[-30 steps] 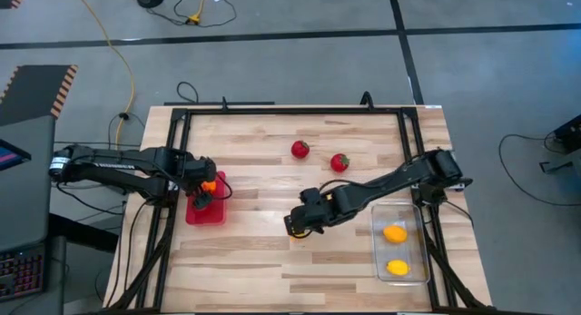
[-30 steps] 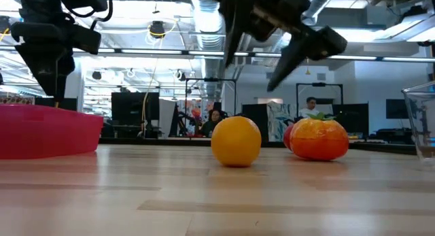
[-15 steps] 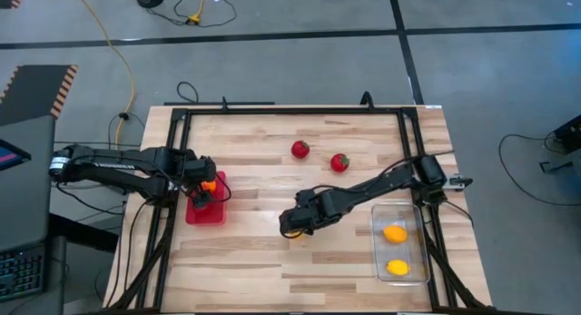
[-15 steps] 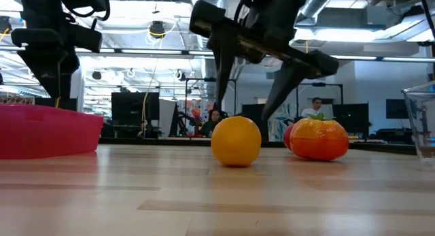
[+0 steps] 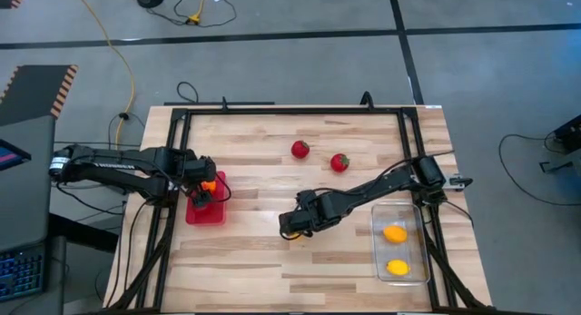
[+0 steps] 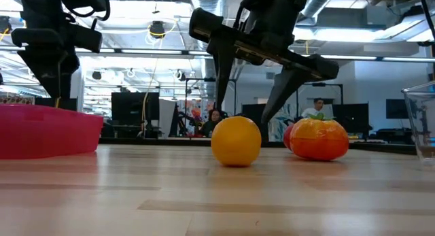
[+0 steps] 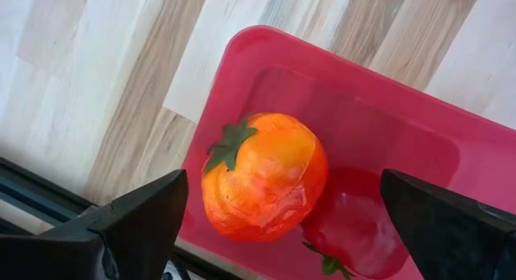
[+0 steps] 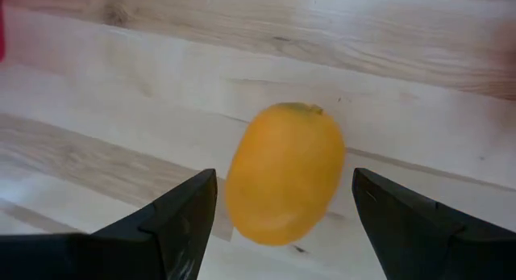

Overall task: Sort produce into baskets
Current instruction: Put the yellow lemon into the transparent bin

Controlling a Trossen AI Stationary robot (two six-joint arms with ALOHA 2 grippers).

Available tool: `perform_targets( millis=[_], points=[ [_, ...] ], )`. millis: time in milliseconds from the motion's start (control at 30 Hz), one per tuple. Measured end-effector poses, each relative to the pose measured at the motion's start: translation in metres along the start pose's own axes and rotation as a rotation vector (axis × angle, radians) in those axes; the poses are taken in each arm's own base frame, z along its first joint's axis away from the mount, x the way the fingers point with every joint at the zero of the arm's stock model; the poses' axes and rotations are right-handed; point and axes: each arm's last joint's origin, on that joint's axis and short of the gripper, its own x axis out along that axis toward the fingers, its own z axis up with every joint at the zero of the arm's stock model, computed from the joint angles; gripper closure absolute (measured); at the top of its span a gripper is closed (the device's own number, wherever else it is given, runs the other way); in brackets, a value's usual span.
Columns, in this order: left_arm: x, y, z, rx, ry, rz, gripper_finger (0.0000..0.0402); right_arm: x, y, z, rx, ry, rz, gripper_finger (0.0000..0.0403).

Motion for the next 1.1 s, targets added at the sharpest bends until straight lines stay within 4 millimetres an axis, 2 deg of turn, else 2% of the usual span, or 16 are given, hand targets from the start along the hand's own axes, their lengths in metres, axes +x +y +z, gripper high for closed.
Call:
perform_targets(
  millis=[233, 333, 533, 667, 1000, 1100],
  points=[
    [0.000, 0.000, 0.000, 0.000, 0.000, 0.000, 0.0006, -0.001, -0.001, -0.007, 0.021, -0.008, 0.004, 0.0085],
    [0.000, 0.000, 0.000, 0.001, 0.000, 0.000, 0.0006, 0.005, -0.001, -0.009, 0.025, -0.024, -0.005, 0.0085],
    [0.000, 0.000, 0.000, 0.001, -0.001, 0.000, 0.0006, 0.032, 0.001, -0.013, 0.023, 0.004, -0.021, 0.0085],
    [0.000, 0.000, 0.000, 0.001, -0.001, 0.000, 0.0006, 0.043, 0.002, -0.015, 0.004, 0.011, -0.022, 0.0086],
    [0.000, 0.000, 0.000, 0.001, -0.002, 0.001, 0.0006, 0.044, 0.001, -0.015, -0.045, 0.019, -0.028, 0.0127],
    [0.000, 0.000, 0.000, 0.001, -0.002, 0.002, 0.0006, 0.037, 0.001, -0.014, -0.075, 0.028, -0.018, 0.0128]
  ],
)
